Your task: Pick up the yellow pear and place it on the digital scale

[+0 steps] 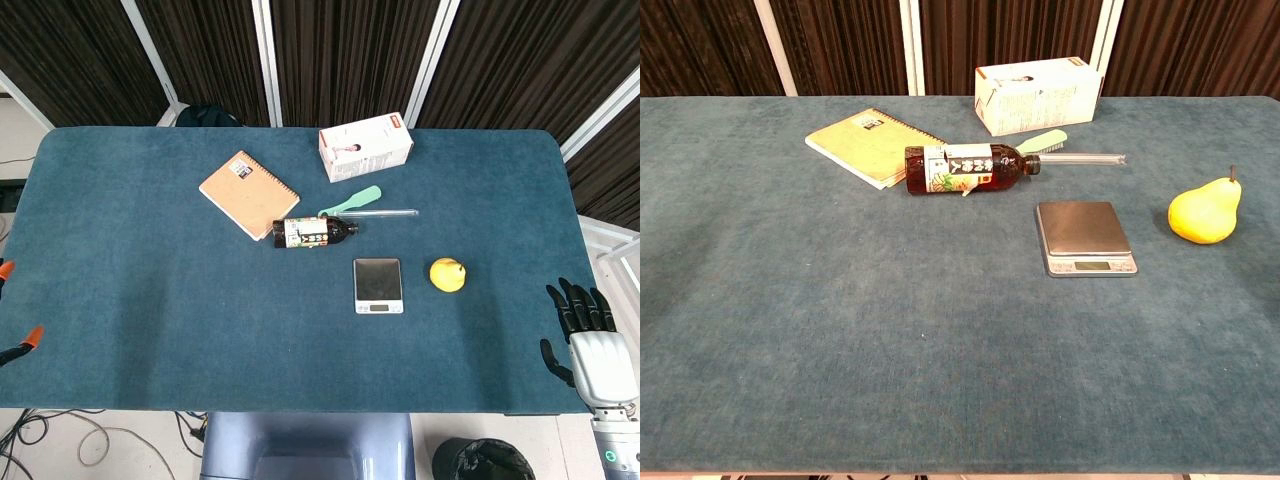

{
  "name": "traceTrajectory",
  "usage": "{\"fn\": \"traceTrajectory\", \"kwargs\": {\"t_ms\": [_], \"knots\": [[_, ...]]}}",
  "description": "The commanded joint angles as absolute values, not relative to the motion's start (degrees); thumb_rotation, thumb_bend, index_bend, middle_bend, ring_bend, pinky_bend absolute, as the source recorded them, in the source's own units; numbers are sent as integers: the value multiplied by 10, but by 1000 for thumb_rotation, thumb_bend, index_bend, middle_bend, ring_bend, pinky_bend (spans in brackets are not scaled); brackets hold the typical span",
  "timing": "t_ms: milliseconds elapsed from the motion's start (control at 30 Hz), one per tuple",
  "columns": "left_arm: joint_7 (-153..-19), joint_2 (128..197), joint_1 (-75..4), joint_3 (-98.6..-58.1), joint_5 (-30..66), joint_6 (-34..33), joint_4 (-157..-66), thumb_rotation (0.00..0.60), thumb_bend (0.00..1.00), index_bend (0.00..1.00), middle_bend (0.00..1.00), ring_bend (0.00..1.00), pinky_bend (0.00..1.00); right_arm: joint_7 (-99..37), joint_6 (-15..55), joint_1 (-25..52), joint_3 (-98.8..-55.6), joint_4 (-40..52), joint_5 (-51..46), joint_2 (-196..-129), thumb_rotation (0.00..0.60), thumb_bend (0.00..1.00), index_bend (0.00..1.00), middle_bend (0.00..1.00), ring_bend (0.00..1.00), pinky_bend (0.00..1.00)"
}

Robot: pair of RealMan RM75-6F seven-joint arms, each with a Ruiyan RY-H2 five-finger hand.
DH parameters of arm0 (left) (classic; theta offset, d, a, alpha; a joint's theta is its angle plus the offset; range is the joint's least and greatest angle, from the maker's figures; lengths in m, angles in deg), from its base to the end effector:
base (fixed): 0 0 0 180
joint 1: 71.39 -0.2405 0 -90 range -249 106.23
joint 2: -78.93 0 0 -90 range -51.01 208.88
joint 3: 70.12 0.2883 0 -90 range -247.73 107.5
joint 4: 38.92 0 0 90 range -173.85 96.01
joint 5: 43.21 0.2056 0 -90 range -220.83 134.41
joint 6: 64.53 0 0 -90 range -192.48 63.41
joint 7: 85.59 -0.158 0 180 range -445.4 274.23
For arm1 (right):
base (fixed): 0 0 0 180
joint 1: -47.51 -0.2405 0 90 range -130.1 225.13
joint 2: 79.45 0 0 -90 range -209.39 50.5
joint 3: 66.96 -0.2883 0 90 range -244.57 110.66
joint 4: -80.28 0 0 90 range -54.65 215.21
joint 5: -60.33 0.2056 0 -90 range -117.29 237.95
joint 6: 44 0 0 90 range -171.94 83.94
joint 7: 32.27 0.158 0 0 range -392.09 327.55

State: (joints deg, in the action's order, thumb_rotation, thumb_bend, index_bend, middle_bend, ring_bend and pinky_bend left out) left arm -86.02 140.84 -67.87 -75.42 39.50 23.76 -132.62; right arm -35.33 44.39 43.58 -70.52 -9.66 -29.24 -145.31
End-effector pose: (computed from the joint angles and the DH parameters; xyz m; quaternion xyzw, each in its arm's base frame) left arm -0.3408 0.1968 0.2065 -0.5567 -0.3702 -0.3969 0.6289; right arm -0.3336 -0.1940 0.1766 0.6066 -0.3391 0.3973 0.5993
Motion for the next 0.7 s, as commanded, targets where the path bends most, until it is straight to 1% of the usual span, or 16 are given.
{"fn": "traceTrajectory", "kwargs": {"t_ms": [33,233,300,467,567,700], "knots": [[-843,1399,-679,-749,405,234,-1331,600,187,94,50,0,76,-355,435,434,-704,-100,-287,-1450,600,496,0,30,82,49],[-852,1404,-679,-749,408,239,-1328,600,187,94,50,0,76,-357,433,432,-705,-99,-286,-1452,600,497,0,31,82,51],[-854,1406,-680,-751,410,244,-1326,600,187,94,50,0,76,-355,433,433,-705,-100,-286,-1452,600,496,0,42,85,66],[-874,1429,-681,-765,415,277,-1304,600,187,94,48,0,76,-347,428,433,-703,-107,-283,-1446,600,497,0,57,95,198],[-875,1437,-682,-764,418,280,-1299,600,187,94,46,0,76,-343,429,433,-701,-110,-287,-1443,600,497,0,60,99,294],[-869,1436,-683,-761,418,277,-1302,600,187,94,45,0,76,-336,432,433,-699,-112,-294,-1442,600,497,0,66,108,381]]}}
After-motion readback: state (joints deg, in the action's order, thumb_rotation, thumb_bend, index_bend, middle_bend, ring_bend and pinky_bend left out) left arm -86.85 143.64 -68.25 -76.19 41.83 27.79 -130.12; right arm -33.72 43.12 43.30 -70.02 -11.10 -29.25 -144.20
